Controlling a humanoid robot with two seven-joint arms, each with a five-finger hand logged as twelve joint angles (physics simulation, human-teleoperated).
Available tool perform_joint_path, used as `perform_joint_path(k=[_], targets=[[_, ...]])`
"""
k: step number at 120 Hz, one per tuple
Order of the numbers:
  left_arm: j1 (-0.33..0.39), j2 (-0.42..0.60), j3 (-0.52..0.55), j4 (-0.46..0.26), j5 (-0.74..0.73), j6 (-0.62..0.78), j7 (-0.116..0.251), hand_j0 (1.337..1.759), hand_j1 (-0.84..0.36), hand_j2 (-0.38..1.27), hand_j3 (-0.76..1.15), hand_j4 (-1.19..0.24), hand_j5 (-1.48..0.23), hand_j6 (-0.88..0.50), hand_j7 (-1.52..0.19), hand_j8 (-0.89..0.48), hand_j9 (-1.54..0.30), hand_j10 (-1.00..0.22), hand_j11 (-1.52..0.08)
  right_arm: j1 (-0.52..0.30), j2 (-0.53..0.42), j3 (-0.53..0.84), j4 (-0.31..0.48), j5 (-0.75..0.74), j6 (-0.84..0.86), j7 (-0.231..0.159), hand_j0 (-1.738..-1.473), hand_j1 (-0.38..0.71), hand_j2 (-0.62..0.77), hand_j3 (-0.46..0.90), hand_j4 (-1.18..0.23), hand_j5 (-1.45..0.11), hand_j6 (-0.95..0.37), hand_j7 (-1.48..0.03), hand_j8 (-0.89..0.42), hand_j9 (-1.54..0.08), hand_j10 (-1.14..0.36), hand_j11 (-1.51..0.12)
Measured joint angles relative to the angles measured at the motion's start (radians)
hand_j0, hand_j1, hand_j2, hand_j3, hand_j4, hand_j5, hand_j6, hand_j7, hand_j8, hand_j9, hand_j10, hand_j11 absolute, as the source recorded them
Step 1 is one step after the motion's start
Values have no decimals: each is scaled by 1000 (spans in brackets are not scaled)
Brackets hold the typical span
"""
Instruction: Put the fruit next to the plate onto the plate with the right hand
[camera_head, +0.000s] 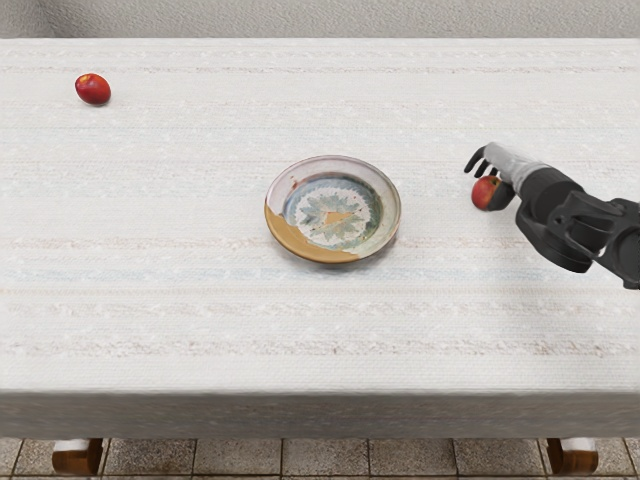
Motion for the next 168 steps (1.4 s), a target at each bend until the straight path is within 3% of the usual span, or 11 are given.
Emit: perform_joint_path(k=[33, 36, 41, 85, 117, 126, 144, 168], targets=[[0, 0, 0, 0, 0, 0, 0, 1658, 55, 50, -1, -245, -319, -246, -319, -246, -319, -245, -319, -15, 30, 3, -38, -18, -3, 14, -1651, 241, -104, 0, -534, -522, -492, -594, -456, -632, -472, -627], [0, 0, 0, 0, 0, 0, 0, 1658, 55, 50, -1, -245, -319, -245, -319, -246, -319, -245, -319, -17, 31, 3, -39, -19, -4, 15, -1651, 236, -43, 0, -545, -509, -496, -594, -475, -635, -475, -630], [0, 0, 0, 0, 0, 0, 0, 1658, 55, 50, -1, -245, -319, -245, -319, -245, -319, -245, -319, -19, 33, 2, -41, -14, -3, 16, -1651, 237, -69, 0, -534, -523, -492, -595, -372, -633, -471, -628], [0, 0, 0, 0, 0, 0, 0, 1658, 55, 49, 0, -245, -318, -245, -318, -245, -318, -245, -318, -26, 34, 1, -39, -8, 2, 16, -1641, 325, -63, -1, -668, -759, -361, -807, -202, -813, -333, -821], [0, 0, 0, 0, 0, 0, 0, 1658, 55, 50, 0, -245, -319, -245, -318, -245, -319, -245, -319, -21, 22, 9, -34, 12, 3, 17, -1644, 304, 305, 0, -797, -984, -486, -1009, -352, -1019, -472, -1040], [0, 0, 0, 0, 0, 0, 0, 1658, 55, 49, 0, -245, -319, -245, -318, -245, -318, -245, -319, -16, 14, 10, -30, 34, 7, 16, -1644, 265, 287, 0, -817, -1034, -511, -1046, -362, -1060, -484, -1081], [0, 0, 0, 0, 0, 0, 0, 1658, 55, 49, 0, -245, -319, -246, -319, -246, -319, -245, -319, 7, -33, 13, 16, 87, 20, 16, -1644, 176, 153, 0, -836, -1096, -560, -1088, -394, -1112, -518, -1132], [0, 0, 0, 0, 0, 0, 0, 1658, 55, 49, 0, -245, -318, -245, -318, -245, -318, -245, -318, 55, -118, 66, 155, 181, 98, 12, -1645, 139, 118, 0, -846, -1138, -576, -1113, -401, -1137, -520, -1162]])
